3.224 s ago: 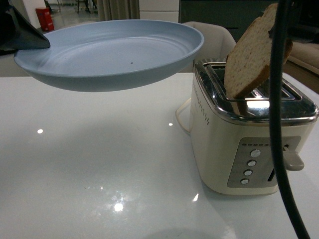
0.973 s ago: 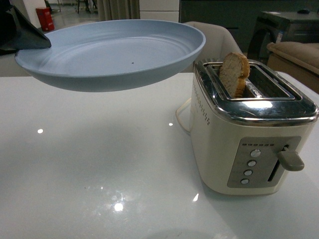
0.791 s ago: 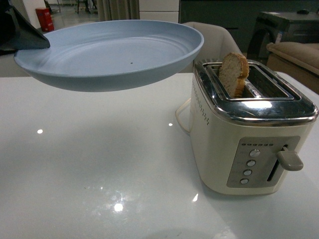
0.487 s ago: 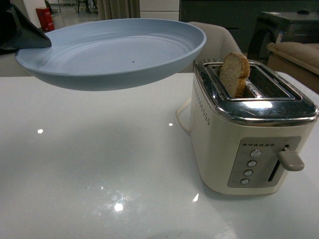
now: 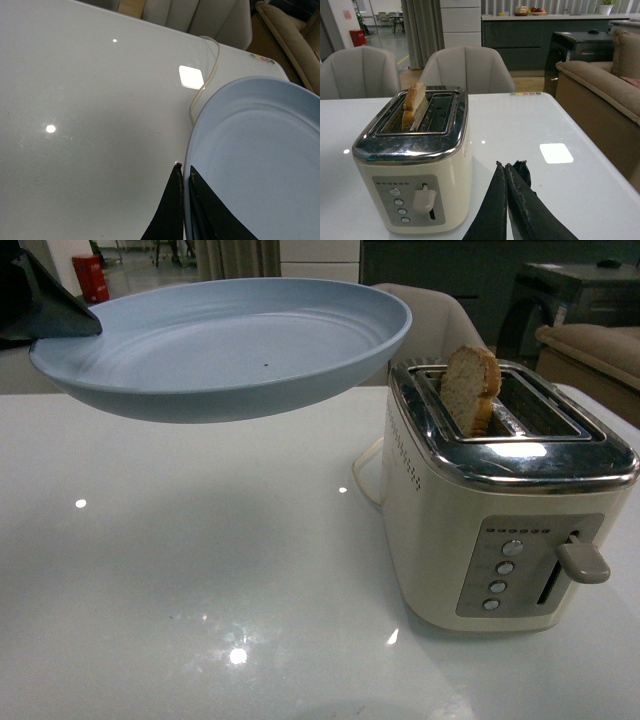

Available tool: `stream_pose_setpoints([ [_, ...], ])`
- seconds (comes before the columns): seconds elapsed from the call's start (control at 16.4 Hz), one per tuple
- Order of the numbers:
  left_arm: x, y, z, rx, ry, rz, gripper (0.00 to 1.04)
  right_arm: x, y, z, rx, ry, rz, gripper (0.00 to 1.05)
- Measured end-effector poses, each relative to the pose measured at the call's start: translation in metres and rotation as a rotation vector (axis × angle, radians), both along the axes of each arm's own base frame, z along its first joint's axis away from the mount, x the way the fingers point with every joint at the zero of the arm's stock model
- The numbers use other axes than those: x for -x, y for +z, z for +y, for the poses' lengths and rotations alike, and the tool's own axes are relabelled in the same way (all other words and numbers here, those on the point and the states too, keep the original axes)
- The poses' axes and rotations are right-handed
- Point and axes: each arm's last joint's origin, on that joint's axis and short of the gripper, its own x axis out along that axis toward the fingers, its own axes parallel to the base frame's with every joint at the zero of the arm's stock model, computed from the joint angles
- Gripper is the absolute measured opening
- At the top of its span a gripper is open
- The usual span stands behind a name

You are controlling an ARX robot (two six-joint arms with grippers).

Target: Left arm holds plate, right arm toasts bread

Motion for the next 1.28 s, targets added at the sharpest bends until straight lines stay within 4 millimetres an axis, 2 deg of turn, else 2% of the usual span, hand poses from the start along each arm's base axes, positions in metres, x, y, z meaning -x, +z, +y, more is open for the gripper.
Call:
stream_pose_setpoints([
  [0.55, 0.0, 0.0, 0.0, 0.0, 0.0, 0.0, 0.02, 0.01, -0.014, 0.0, 0.0, 0.0, -0.014, 0.02],
  [0.67, 0.0, 0.0, 0.0, 0.0, 0.001, 0.0, 0.02, 0.021, -0.016, 0.0, -0.001, 0.001, -0.016, 0.02],
  [1.09, 0.0, 0.0, 0.0, 0.001, -0.002, 0.001, 0.02, 0.021, -0.017, 0.0, -0.001, 0.0, -0.007, 0.02],
  [1.16, 0.0, 0.0, 0.0, 0.001, -0.002, 0.001, 0.02, 0.021, -0.017, 0.0, 0.0, 0.0, -0.007, 0.07],
  [1.28, 0.0, 0.0, 0.0, 0.001, -0.002, 0.001, 0.02, 0.021, -0.017, 0.0, 0.0, 0.0, -0.007, 0.31],
])
